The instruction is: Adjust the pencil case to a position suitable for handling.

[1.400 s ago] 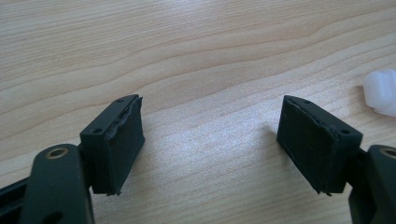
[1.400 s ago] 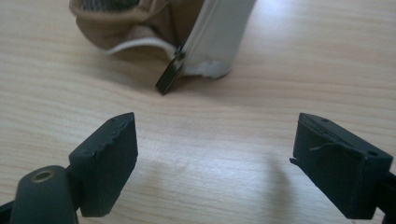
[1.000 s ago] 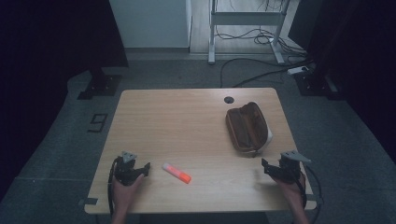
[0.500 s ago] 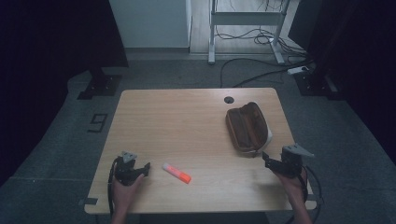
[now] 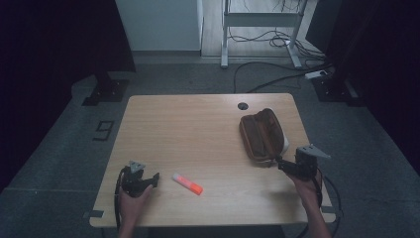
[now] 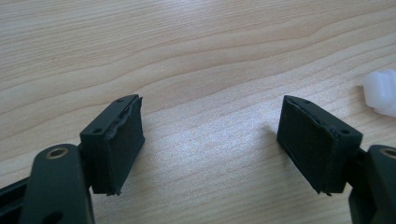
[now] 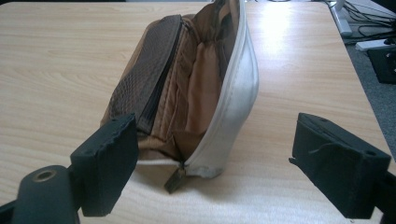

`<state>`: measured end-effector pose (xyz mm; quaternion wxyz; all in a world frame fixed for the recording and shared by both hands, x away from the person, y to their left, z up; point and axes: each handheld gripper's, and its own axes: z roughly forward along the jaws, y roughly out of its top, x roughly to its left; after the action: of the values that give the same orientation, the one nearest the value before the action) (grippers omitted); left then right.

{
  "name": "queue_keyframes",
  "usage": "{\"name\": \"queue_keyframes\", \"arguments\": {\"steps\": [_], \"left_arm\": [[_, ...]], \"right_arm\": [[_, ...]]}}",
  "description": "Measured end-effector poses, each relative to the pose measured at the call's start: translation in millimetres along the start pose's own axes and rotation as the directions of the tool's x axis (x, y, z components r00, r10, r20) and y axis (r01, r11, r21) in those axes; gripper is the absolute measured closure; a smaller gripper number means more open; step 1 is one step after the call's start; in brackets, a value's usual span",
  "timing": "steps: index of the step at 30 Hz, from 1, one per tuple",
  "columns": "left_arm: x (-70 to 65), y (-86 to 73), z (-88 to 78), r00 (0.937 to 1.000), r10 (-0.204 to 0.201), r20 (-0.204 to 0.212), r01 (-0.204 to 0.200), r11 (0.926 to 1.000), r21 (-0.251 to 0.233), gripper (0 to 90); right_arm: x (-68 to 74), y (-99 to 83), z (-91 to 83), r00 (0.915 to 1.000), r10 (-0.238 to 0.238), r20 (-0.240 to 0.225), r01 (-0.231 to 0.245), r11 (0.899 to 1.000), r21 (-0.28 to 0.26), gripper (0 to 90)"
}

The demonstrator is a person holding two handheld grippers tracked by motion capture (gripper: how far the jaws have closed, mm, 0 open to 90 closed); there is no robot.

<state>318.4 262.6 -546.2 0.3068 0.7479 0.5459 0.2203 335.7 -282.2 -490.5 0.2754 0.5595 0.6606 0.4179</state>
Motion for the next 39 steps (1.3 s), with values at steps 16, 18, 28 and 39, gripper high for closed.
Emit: {"name": "queue_keyframes", "arguments": {"steps": [16, 18, 28, 39], "left_arm": [[0.0, 0.0, 0.0, 1.0, 0.0, 0.0, 0.0, 1.0, 0.0, 22.4], [0.0, 0.0, 0.0, 1.0, 0.0, 0.0, 0.0, 1.0, 0.0, 22.4], [0.0, 0.0, 0.0, 1.0, 0.0, 0.0, 0.0, 1.0, 0.0, 22.5], [0.0, 0.0, 0.0, 1.0, 0.0, 0.0, 0.0, 1.0, 0.0, 22.5]], "right_arm": [[-2.2, 16.8, 29.6, 1.0, 0.009, 0.004, -0.009, 1.0, 0.009, 16.6], [-3.4, 17.2, 35.3, 0.9999, 0.009, 0.009, -0.009, 1.0, 0.014, 17.0], [-11.8, 14.6, 62.6, 0.9992, 0.039, 0.007, -0.039, 0.999, 0.017, 29.7], [-17.8, 5.1, 82.3, 0.9975, 0.065, -0.026, -0.063, 0.995, 0.08, 59.5]]}}
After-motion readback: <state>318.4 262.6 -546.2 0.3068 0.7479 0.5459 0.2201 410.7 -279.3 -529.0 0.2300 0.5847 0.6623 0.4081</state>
